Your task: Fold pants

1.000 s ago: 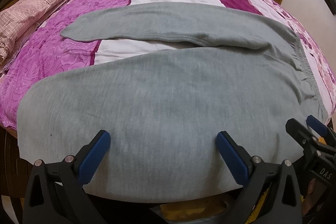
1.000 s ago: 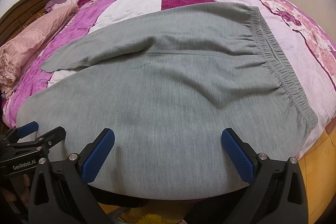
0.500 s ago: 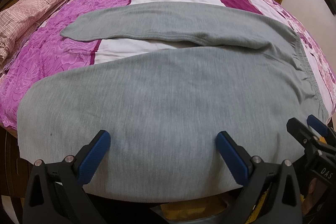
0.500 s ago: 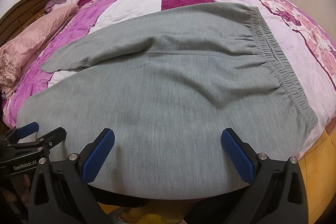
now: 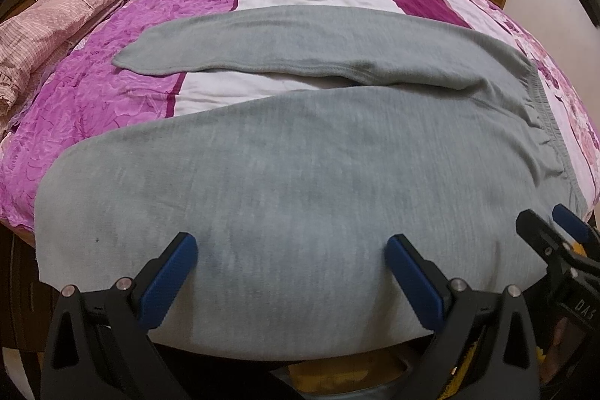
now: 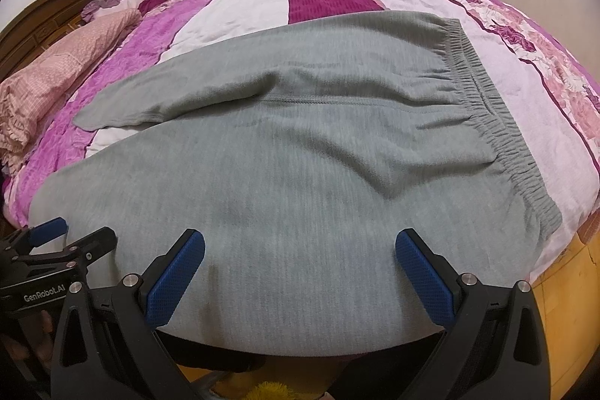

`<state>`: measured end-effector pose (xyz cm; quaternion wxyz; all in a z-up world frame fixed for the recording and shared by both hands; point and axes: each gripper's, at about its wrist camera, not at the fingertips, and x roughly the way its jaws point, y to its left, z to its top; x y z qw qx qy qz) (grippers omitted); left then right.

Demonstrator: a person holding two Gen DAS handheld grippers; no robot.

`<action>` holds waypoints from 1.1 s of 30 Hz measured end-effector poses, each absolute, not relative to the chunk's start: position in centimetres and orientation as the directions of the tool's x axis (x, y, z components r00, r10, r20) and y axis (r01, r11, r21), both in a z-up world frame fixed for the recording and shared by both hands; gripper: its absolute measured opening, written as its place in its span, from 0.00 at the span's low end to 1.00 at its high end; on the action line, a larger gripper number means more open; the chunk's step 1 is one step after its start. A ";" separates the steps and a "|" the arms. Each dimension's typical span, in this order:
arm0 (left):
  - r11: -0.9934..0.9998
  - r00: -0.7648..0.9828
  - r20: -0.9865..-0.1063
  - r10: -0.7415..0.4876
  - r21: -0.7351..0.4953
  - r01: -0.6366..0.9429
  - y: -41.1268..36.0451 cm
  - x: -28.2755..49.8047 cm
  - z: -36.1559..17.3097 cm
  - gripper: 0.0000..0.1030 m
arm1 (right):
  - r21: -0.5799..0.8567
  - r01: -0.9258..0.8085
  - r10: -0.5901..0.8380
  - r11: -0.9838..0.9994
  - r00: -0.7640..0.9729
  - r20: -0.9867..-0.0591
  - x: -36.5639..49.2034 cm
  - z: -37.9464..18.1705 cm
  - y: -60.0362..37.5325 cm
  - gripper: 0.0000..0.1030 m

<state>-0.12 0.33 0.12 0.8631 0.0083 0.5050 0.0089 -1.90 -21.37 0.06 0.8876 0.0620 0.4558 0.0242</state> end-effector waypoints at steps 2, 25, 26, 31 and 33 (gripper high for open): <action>1.000 0.492 -0.870 0.028 0.028 -0.008 0.4 -0.1 0.3 1.00 | 0.132 0.018 0.096 0.991 0.587 -0.804 -1.9 0.2 -21.5 0.96; 0.996 0.506 -0.859 0.084 0.063 -0.057 4.9 4.3 3.4 1.00 | 0.115 0.066 0.052 0.991 0.610 -0.791 1.1 2.2 -24.6 0.96; 0.996 0.506 -0.858 0.088 0.066 -0.060 5.2 4.7 3.5 1.00 | 0.113 0.066 0.049 0.991 0.610 -0.791 1.5 2.4 -24.9 0.96; 0.994 0.509 -0.855 0.101 0.068 -0.084 7.3 7.1 4.6 1.00 | 0.117 0.060 0.058 0.991 0.600 -0.798 4.1 2.9 -26.0 0.96; 0.994 0.513 -0.853 0.099 0.062 -0.089 8.0 8.2 5.0 1.00 | 0.127 0.072 0.059 0.989 0.597 -0.800 5.1 3.0 -26.6 0.96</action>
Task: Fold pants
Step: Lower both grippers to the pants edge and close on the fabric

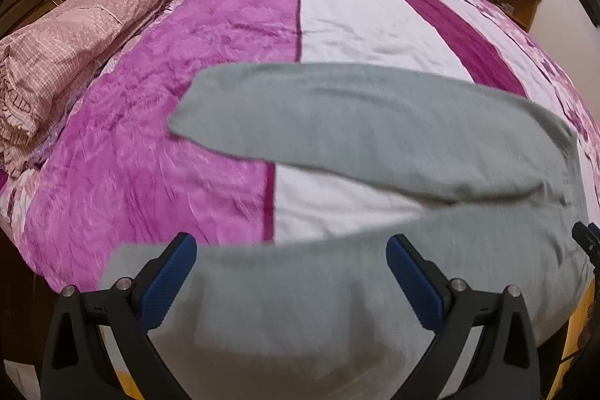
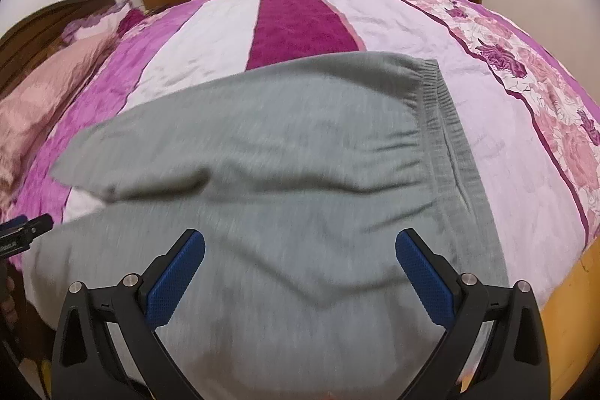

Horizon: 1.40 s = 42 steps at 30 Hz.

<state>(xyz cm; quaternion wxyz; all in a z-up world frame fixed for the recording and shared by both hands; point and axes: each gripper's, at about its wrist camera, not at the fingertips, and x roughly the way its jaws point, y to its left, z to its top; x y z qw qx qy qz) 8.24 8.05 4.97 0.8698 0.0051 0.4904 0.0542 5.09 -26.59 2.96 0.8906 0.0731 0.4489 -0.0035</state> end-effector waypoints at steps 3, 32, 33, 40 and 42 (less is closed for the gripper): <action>0.995 0.516 -0.852 0.083 0.044 -0.088 9.4 10.5 5.4 1.00 | 0.121 0.086 0.045 0.989 0.602 -0.797 7.0 3.3 -27.5 0.96; 0.979 0.409 -0.893 0.186 0.130 -0.160 18.7 28.2 -1.5 1.00 | 0.031 0.098 -0.029 0.995 0.549 -0.835 23.8 1.9 -32.8 0.96; 0.981 0.410 -0.897 0.164 0.106 -0.161 19.1 28.3 -2.0 1.00 | 0.021 0.084 -0.028 0.996 0.542 -0.840 24.3 1.4 -32.8 0.95; 0.986 0.458 -0.884 0.095 0.019 -0.167 20.3 28.2 -3.1 1.00 | 0.078 0.071 0.031 0.994 0.514 -0.857 25.9 -2.2 -33.9 0.93; 0.986 0.460 -0.883 0.089 0.013 -0.166 20.3 28.3 -3.2 1.00 | 0.073 0.061 0.030 0.995 0.533 -0.845 25.7 -2.5 -33.8 0.95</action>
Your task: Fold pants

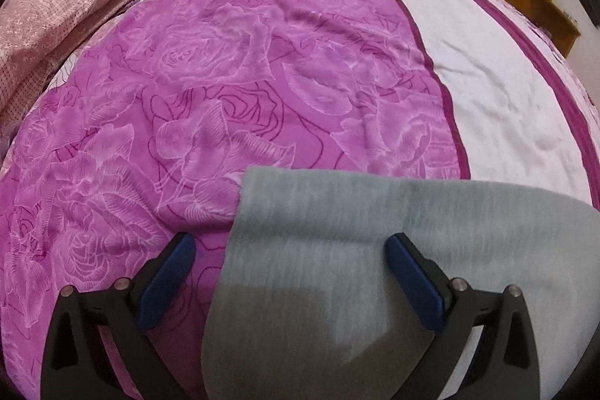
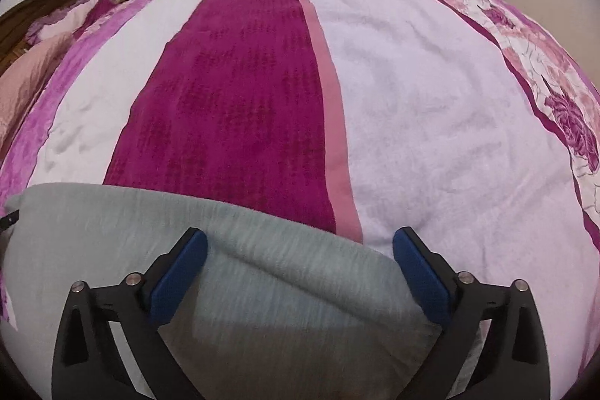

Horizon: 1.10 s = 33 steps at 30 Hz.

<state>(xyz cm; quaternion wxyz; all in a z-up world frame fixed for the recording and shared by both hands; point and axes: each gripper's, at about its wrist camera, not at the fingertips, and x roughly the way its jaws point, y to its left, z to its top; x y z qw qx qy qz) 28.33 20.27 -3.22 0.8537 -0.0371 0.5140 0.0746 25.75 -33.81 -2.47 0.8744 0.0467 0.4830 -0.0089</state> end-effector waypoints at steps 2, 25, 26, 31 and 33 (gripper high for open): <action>0.987 0.467 -0.880 0.084 0.007 -0.164 20.2 28.4 -3.3 1.00 | 0.064 0.053 0.024 0.997 0.555 -0.831 25.5 -2.7 -33.6 0.96; 0.993 0.558 -0.828 0.058 -0.012 -0.120 18.3 23.7 4.2 0.05 | 0.201 0.024 0.141 0.979 0.634 -0.760 19.3 4.1 -33.3 0.00; 0.995 0.570 -0.819 0.058 -0.002 -0.103 17.9 22.9 4.9 0.05 | 0.208 0.016 0.150 0.978 0.638 -0.755 18.8 4.6 -33.3 0.00; 0.996 0.630 -0.772 0.081 0.046 -0.072 17.4 19.7 7.3 0.05 | 0.232 -0.010 0.182 0.973 0.652 -0.736 15.6 6.1 -33.3 0.00; 0.996 0.648 -0.757 0.079 0.036 -0.079 17.5 18.2 7.9 0.05 | 0.255 -0.014 0.200 0.967 0.662 -0.722 14.0 6.7 -33.5 0.00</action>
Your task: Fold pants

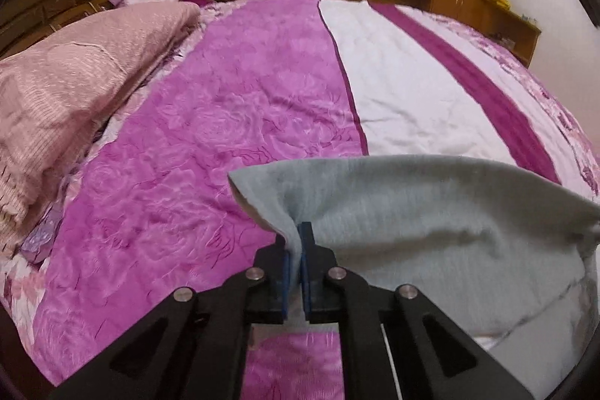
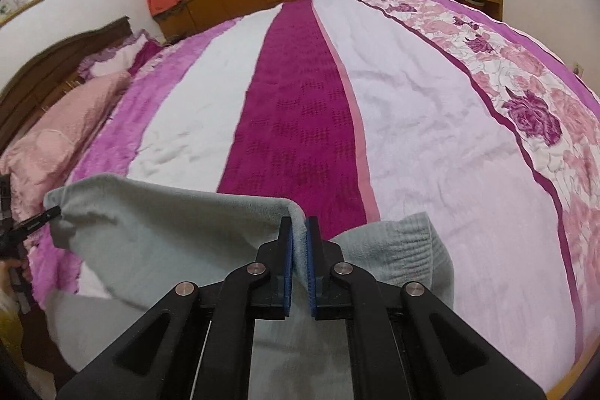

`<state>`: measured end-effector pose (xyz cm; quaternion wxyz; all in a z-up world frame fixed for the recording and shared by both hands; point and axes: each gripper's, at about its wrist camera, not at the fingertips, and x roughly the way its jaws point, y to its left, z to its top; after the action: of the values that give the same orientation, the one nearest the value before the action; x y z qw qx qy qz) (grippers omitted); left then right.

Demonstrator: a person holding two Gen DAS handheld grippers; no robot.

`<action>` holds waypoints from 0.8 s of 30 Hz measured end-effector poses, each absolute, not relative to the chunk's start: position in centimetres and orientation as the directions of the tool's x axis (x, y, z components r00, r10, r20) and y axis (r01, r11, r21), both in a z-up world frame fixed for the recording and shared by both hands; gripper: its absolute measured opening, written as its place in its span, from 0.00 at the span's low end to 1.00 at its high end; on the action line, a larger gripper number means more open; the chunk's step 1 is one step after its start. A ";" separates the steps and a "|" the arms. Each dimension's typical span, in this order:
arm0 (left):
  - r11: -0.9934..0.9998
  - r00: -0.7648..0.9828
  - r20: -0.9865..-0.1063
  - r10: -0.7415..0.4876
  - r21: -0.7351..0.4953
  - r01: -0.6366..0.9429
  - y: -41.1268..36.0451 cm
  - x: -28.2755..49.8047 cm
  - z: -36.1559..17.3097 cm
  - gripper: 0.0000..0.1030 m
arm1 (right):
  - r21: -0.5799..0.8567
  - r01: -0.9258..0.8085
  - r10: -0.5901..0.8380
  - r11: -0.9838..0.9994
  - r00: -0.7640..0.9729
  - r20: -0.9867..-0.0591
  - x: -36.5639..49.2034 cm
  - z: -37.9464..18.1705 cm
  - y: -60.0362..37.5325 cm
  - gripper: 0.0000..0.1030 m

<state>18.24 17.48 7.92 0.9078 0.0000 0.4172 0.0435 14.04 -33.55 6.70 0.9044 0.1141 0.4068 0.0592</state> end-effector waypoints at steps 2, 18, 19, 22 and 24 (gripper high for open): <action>0.996 0.660 -0.747 0.082 0.039 -0.079 17.7 17.1 8.3 0.05 | 0.276 -0.014 0.214 0.961 0.670 -0.711 12.5 7.3 -33.7 0.00; 0.996 0.623 -0.779 0.077 0.035 -0.080 18.1 7.3 5.9 0.06 | 0.239 -0.038 0.211 0.970 0.616 -0.759 3.2 5.7 -33.6 0.00; 0.996 0.612 -0.787 0.074 0.029 -0.083 18.2 6.9 5.4 0.06 | 0.240 -0.032 0.210 0.970 0.607 -0.767 3.0 5.1 -33.6 0.00; 0.995 0.579 -0.813 0.065 0.009 -0.099 18.5 5.9 4.0 0.08 | 0.241 -0.010 0.203 0.971 0.575 -0.792 2.8 3.7 -33.6 0.00; 0.994 0.557 -0.828 0.057 -0.004 -0.107 18.6 5.5 3.4 0.16 | 0.245 0.022 0.193 0.969 0.551 -0.812 2.9 2.7 -33.7 0.01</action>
<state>5.53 18.56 3.43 0.8820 -0.0269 0.4681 0.0464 2.89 -33.65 2.67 0.8731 0.1139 0.4715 0.0489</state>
